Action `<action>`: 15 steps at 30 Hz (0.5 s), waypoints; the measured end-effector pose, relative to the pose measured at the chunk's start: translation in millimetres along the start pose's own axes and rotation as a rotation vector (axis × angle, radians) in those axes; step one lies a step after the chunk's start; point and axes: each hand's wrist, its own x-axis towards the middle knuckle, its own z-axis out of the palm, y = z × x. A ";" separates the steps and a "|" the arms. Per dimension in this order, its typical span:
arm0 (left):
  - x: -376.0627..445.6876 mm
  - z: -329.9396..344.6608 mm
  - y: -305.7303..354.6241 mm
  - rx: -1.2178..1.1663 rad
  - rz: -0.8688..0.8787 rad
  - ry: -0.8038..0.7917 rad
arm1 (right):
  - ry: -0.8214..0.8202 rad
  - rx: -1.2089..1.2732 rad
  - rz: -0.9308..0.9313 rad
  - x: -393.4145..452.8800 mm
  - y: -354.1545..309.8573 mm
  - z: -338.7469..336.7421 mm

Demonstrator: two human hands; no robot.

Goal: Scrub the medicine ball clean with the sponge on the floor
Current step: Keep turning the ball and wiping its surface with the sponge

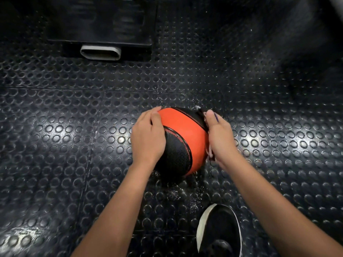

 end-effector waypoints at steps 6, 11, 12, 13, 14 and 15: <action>2.7 -7.5 -10.7 -0.052 -0.028 -0.039 | -0.025 0.152 0.000 -13.1 9.7 6.6; 10.7 -0.4 6.3 0.013 -0.009 -0.065 | -0.042 0.115 0.157 14.6 7.0 -4.0; 13.9 -0.1 8.6 0.029 -0.002 -0.081 | -0.025 0.113 0.118 14.3 4.2 -2.7; 17.2 -0.6 9.6 0.041 0.005 -0.097 | -0.006 0.097 0.054 10.0 0.9 -0.2; 19.7 -1.9 9.0 0.048 0.008 -0.113 | 0.002 0.077 -0.024 4.2 -1.3 2.2; 22.2 -2.7 8.4 0.044 0.009 -0.129 | 0.014 0.057 -0.110 -1.1 -2.1 4.4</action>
